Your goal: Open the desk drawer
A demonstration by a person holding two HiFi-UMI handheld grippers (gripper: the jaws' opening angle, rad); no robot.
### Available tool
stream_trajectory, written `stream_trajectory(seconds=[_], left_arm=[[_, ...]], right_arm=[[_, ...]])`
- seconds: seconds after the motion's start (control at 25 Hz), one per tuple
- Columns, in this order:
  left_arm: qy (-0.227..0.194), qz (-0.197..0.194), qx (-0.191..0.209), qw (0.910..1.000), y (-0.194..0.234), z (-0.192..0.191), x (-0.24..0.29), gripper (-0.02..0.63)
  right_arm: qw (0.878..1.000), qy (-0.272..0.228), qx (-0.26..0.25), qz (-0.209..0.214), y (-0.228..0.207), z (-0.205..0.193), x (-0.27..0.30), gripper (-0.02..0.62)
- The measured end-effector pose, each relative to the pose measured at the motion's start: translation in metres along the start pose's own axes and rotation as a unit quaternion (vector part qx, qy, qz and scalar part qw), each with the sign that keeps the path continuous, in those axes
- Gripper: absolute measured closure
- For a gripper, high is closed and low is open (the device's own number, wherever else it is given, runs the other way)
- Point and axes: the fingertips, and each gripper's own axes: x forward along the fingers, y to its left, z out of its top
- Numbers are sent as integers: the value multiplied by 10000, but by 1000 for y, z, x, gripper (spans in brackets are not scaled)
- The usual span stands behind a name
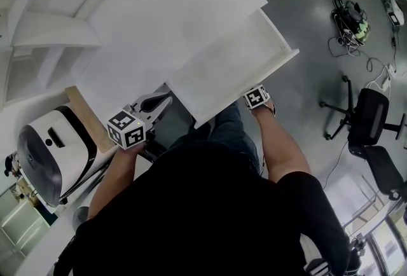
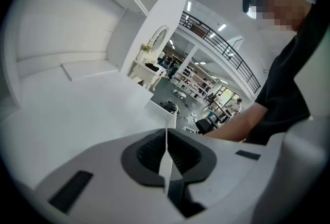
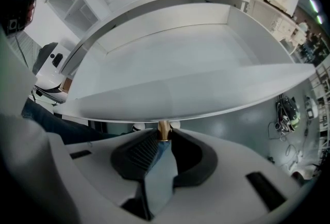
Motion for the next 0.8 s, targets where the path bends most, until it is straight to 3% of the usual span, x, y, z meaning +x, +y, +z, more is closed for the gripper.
stream_trajectory(seconds=[0.12,0.32,0.44,0.52,0.64,0.8], left_arm=[[12,16,-10,10000,-1,-3,0,589],[21,35,-45,10000,-1,-5,2,589],[4,32,-40,10000,-3,-4,3,589],[6,38,-45,10000,-4,-5,3,589],[-14,63,-54,10000,-2,-4,2,589],[-55,53,-29,10000,-2,0,1,589]], right_arm=[[10000,-72,-11,28,0,2,-1,512],[9996,267,92,-68,-5,-13,0,512],[9999,90,66,117,2,-6,0,512],[9989,279,250,291,8,-16,0,511],[9993,338,159,-34,-5,-20,-2,509],[9998,157,88,-5,-4,-19,-6,515]])
